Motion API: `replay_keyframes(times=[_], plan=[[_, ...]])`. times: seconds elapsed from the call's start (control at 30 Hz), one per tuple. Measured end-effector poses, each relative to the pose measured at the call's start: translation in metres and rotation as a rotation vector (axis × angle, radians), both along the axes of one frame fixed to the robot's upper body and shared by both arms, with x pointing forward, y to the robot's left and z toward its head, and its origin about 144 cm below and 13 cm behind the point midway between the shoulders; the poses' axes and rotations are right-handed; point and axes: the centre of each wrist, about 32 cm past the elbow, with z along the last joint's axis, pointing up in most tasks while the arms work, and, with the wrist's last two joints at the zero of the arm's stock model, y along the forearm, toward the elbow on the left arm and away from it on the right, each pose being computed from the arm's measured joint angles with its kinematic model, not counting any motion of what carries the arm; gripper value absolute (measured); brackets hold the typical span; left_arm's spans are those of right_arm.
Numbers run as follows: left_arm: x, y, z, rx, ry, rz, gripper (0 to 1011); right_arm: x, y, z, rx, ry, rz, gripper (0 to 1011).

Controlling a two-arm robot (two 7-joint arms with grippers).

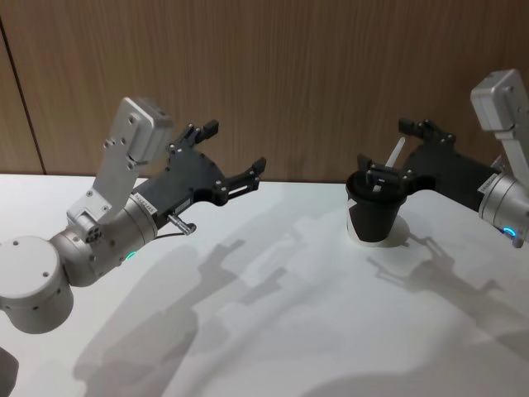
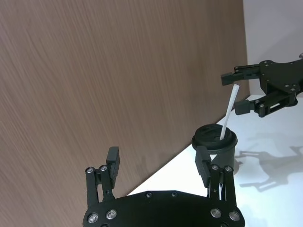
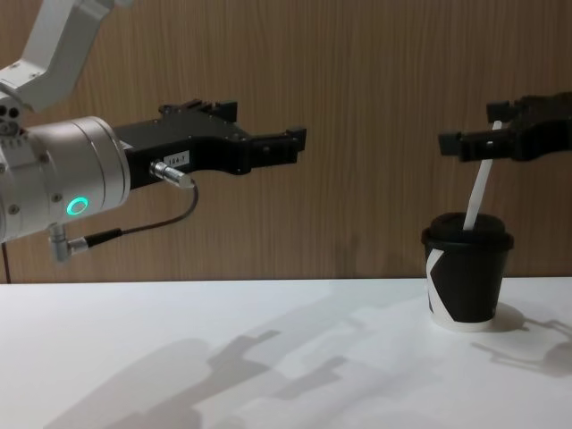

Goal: Pick up the straw with one hand, pass it to the other hand, and insert it into the cup.

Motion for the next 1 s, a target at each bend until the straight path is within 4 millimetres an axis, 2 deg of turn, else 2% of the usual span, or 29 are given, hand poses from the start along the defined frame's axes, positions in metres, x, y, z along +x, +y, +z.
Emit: replay_keyframes(times=[0.5, 1.0], plan=[[0.013, -0.003, 0.001, -0.004, -0.011, -0.046, 1003, -0.001, 0.0, -0.003, 0.014, 0.005, -0.009, 1001], [0.017, -0.005, 0.001, -0.006, -0.015, -0.065, 1003, -0.001, 0.0, -0.003, 0.017, 0.0, -0.011, 1001]])
